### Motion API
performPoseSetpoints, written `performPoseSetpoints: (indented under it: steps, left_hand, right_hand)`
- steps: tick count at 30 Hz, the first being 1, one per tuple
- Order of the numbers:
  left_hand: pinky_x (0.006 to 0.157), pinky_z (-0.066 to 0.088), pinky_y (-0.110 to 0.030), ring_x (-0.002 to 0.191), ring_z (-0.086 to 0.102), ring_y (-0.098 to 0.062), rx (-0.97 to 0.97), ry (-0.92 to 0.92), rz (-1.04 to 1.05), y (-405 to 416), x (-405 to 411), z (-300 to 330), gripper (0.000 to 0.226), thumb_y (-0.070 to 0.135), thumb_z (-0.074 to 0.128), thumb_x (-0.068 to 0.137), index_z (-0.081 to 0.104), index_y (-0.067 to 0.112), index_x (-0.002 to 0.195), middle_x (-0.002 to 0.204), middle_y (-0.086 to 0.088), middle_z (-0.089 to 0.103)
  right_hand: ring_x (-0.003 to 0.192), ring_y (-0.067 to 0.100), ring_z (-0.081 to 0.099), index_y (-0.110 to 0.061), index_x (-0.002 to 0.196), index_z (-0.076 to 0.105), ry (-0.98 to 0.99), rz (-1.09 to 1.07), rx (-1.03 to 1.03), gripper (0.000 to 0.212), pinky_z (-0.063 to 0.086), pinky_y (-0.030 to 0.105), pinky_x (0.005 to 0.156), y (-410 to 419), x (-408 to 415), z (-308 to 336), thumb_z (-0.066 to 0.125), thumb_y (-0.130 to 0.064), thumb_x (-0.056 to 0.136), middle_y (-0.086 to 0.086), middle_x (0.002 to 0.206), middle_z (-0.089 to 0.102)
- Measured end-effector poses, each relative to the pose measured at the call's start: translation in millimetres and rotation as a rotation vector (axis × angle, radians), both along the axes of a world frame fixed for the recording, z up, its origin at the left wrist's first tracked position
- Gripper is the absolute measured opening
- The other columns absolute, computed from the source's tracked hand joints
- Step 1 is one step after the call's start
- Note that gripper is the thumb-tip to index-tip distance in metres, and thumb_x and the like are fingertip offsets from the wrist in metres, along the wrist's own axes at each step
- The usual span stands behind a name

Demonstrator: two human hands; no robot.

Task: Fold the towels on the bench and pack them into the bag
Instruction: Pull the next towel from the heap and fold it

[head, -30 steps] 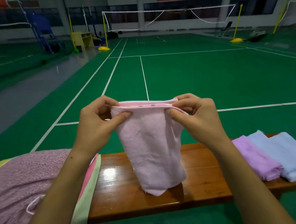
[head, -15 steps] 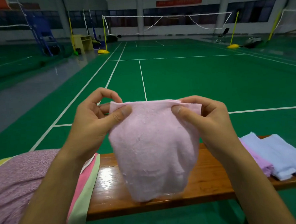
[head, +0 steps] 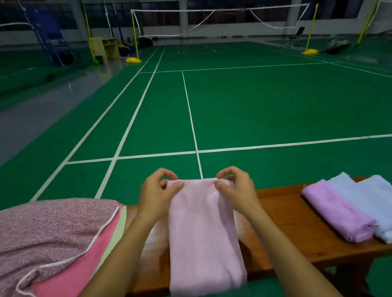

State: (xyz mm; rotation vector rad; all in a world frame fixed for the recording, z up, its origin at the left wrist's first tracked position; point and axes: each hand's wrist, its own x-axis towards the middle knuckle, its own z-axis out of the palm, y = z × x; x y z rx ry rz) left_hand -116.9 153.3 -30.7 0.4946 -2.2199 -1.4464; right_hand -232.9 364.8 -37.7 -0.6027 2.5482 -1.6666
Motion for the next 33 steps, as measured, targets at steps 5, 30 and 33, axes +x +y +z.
performPoseSetpoints:
  steps: [5,30,33]
  left_hand:
    - [0.061,0.061,-0.053,0.075,0.07,-0.033,0.057,-0.041,0.086,-14.2,-26.6,-32.4,0.017,0.023,0.083,0.091,0.067,0.028,0.097,0.082,-0.013,0.074]
    - [0.094,0.054,-0.03,0.106,0.062,0.003,-0.702,-0.506,-0.431,38.3,116.4,-46.1,0.045,0.056,0.062,0.096,0.051,0.046,0.138,0.132,0.03,0.061]
    - [0.093,0.055,-0.034,0.108,0.064,-0.004,-0.749,-0.518,-0.454,29.6,110.7,-51.7,0.053,0.064,0.06,0.092,0.043,0.049,0.14,0.135,0.024,0.062]
  right_hand:
    - [0.095,0.007,0.067,-0.032,0.098,0.068,-0.03,-0.055,0.052,0.016,0.059,0.042,0.09,-20.6,-28.9,-27.1,0.074,-0.019,0.091,-0.017,0.1,0.07]
    - [0.099,0.007,0.067,-0.039,0.099,0.067,-0.082,0.55,0.481,0.004,0.061,0.04,0.09,93.5,83.4,-49.4,0.067,-0.04,0.096,-0.015,0.112,0.071]
    - [0.117,0.007,0.061,-0.036,0.097,0.066,-0.022,0.548,0.521,0.007,0.054,0.039,0.102,91.2,84.6,-47.3,0.065,-0.043,0.097,-0.012,0.129,0.067]
